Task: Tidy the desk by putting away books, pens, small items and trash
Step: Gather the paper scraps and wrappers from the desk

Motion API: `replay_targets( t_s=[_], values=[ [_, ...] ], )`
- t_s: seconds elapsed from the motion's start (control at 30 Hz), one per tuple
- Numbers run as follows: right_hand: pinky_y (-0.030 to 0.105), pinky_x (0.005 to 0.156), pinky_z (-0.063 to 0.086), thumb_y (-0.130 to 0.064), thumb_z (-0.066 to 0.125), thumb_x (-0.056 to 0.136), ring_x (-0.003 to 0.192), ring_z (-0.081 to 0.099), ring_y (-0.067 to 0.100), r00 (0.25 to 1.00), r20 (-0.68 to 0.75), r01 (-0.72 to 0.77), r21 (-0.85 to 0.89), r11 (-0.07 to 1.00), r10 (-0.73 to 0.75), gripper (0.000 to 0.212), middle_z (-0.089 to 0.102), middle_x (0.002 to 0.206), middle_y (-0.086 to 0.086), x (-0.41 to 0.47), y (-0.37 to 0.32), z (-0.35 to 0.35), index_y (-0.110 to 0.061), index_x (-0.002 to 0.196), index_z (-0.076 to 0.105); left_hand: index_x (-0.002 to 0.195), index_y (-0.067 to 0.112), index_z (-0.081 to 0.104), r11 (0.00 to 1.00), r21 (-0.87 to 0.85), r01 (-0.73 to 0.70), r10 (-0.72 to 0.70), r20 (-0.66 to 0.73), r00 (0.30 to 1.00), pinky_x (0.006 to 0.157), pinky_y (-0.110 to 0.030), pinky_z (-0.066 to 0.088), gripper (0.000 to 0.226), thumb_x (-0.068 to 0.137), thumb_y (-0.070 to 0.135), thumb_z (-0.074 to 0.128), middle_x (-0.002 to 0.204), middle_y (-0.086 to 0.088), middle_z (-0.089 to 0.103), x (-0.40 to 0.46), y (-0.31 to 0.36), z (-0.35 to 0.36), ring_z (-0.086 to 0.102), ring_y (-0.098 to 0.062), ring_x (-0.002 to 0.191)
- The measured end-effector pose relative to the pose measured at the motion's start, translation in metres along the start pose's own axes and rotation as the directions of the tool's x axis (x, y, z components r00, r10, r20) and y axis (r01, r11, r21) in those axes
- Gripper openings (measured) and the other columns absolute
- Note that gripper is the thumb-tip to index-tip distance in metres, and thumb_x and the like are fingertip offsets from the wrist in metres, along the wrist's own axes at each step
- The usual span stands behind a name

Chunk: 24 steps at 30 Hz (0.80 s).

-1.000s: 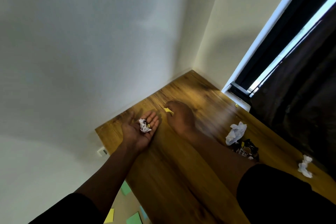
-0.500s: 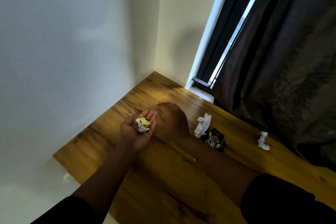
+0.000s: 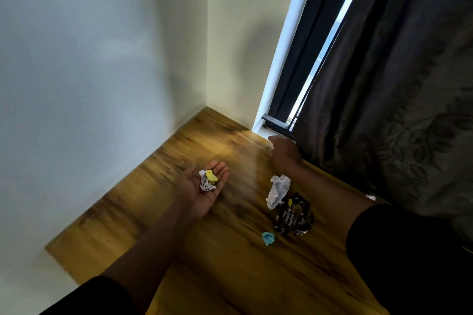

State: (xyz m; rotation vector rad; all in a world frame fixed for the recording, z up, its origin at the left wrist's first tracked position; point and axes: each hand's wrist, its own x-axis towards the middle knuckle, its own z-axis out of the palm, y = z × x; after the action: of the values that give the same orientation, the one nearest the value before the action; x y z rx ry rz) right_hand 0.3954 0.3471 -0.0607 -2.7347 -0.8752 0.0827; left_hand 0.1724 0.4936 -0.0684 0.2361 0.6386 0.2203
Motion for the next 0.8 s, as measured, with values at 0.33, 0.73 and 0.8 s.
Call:
replay_targets(
  t_s=[0.33, 0.73, 0.8],
  values=[
    [0.030, 0.087, 0.045, -0.003, 0.047, 0.094, 0.114, 0.060, 0.024, 0.998, 0.059, 0.027, -0.112, 0.993, -0.021, 0.027, 0.065, 0.119, 0.010, 0.003, 0.017, 0.020, -0.009, 0.107, 0.070, 0.125, -0.012, 0.058, 0.998, 0.012, 0.061, -0.061, 0.001, 0.998, 0.103, -0.048, 0.045, 0.056, 0.105, 0.037, 0.039, 0.127, -0.030, 0.064, 0.030, -0.018, 0.022, 0.057, -0.041, 0.123],
    [0.027, 0.072, 0.052, -0.002, 0.070, 0.080, 0.078, 0.065, 0.014, 0.976, -0.179, 0.181, 0.328, 0.927, -0.127, 0.015, 0.073, 0.086, 0.002, -0.033, -0.034, -0.002, -0.014, 0.084, 0.077, 0.130, -0.010, 0.056, 0.996, 0.029, 0.085, -0.083, -0.040, 0.996, 0.095, -0.048, 0.051, 0.059, 0.106, 0.041, 0.038, 0.131, -0.029, 0.063, 0.039, -0.034, 0.031, 0.058, -0.040, 0.123],
    [0.030, 0.071, 0.057, -0.005, 0.073, 0.079, 0.075, 0.065, 0.008, 0.965, -0.195, 0.242, 0.425, 0.872, -0.173, 0.012, 0.074, 0.083, -0.003, -0.054, -0.051, -0.005, -0.015, 0.083, 0.078, 0.118, -0.004, 0.062, 0.994, 0.071, 0.085, -0.080, -0.071, 0.994, 0.091, -0.045, 0.052, 0.054, 0.106, 0.041, 0.037, 0.121, -0.024, 0.069, 0.039, -0.038, 0.032, 0.064, -0.035, 0.112]
  ],
)
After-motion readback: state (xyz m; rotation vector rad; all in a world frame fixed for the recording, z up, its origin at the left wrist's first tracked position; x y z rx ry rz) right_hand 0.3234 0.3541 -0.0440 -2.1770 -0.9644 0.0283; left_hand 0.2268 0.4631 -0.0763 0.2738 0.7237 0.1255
